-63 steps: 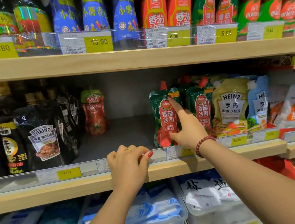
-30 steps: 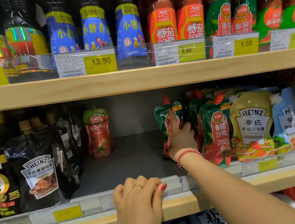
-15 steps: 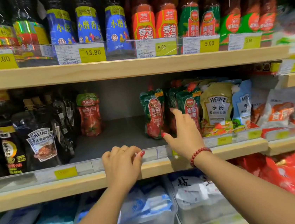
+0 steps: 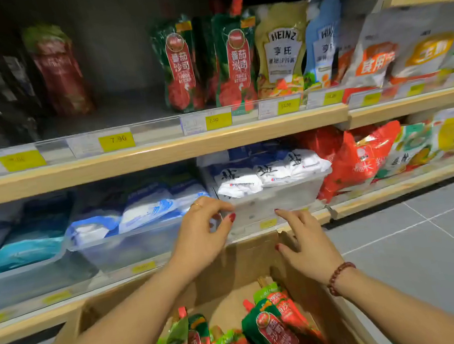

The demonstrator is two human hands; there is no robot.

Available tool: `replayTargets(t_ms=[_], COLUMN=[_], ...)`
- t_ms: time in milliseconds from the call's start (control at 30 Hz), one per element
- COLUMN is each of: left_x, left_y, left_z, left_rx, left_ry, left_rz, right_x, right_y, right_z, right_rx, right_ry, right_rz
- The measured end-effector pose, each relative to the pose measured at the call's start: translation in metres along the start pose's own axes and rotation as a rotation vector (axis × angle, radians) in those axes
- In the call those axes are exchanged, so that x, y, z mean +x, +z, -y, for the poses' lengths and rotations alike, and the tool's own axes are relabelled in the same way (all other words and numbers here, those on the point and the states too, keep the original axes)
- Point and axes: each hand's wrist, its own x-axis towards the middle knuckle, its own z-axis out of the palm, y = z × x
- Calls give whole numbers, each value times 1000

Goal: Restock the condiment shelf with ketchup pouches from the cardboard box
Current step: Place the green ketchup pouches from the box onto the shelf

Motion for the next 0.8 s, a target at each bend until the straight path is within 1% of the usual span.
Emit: replayTargets(t_ms=[133,233,300,400,567,667,733,800], left_x=[-56,-95,-116,-137,-140,-138,-140,-142], left_y=[51,81,96,114,135,147,150,150], left_z=[30,49,57,66,74,72,72,71], left_rx=[-77,-66,-122,-159,-41,90,125,87], left_ry=[-231,-419,-509,-525,-648,-614,-614,-632], left_rz=[176,367,476,501,699,787,770,707], right_x=[-25,-40,-43,-41,-40,-40,-41,-42], right_y=[23,30,32,35,39,40,40,40], right_z=[-28,-37,-40,-39,-41,-41,-41,-41], right_rx=[20,35,37,42,91,85,81,86], right_ry=[98,104,109,109,134,121,109,108], right_rz=[127,163,166,200,206,183,174,168])
